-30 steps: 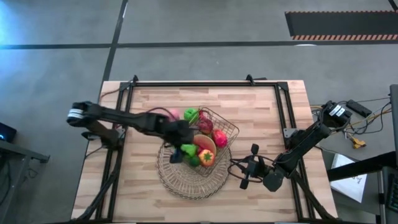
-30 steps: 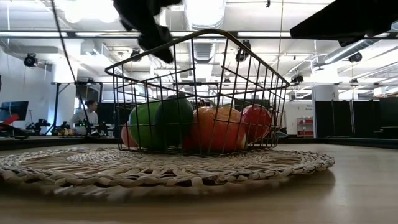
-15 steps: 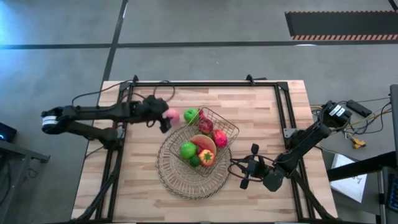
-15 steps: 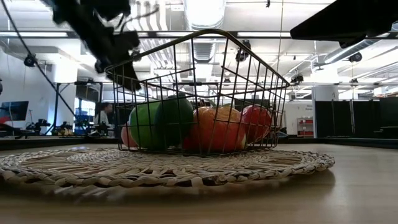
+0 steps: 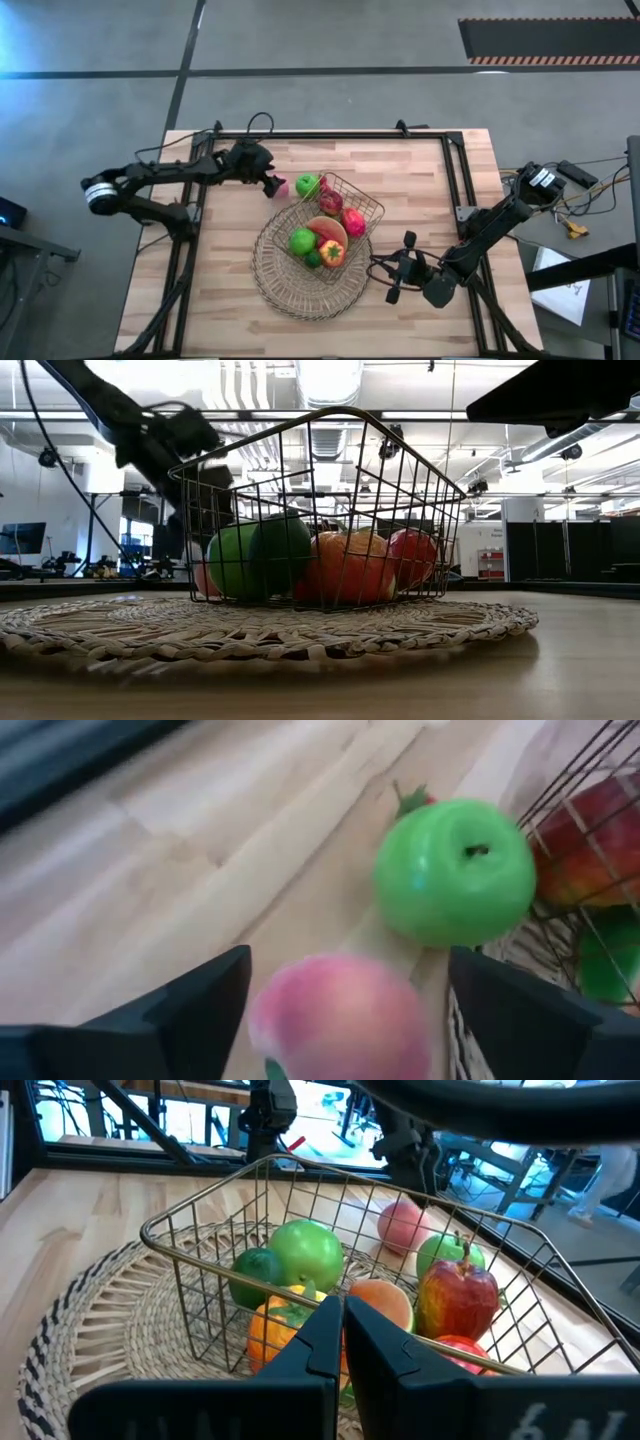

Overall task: Build produce basket
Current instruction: Put the peach into the gold wire basket

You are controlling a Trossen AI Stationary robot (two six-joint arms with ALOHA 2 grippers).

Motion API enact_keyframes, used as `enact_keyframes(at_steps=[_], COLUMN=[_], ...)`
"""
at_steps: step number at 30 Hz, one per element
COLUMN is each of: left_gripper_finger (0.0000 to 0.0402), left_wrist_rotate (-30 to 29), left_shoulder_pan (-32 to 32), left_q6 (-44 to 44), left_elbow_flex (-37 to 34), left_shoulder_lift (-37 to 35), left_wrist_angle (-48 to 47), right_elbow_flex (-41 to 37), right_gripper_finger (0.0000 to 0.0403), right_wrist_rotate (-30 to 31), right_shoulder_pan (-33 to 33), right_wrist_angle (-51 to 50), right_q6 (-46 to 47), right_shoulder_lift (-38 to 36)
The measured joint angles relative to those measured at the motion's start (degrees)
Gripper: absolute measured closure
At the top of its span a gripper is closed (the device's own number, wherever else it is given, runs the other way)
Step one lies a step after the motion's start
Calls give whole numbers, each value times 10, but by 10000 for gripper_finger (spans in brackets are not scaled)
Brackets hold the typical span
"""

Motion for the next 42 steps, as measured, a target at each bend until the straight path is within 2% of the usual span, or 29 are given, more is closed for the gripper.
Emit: enact_keyframes(at_steps=[3, 7, 14, 21, 33, 42], left_gripper_finger=[50, 28, 24, 25, 25, 25], left_wrist_rotate=[23, 19, 12, -12, -28, -28], left_shoulder_pan=[15, 18, 15, 14, 8, 8], left_q6=[-3, -5, -1, 43, 33, -9], left_elbow_flex=[5, 6, -9, -28, -30, -64], left_shoulder_lift=[29, 49, 62, 59, 49, 53], left_wrist_angle=[0, 0, -30, -70, 1, 134], right_elbow_flex=[0, 0, 0, 0, 0, 0], right_gripper_finger=[394, 394, 394, 394, 394, 394], right_wrist_rotate=[0, 0, 0, 0, 0, 0], right_shoulder_pan=[0, 0, 0, 0, 0, 0], right_wrist_angle=[0, 0, 0, 0, 0, -1], right_q6=[1, 2, 2, 3, 9, 11], right_shoulder_lift=[0, 0, 0, 0, 0, 0])
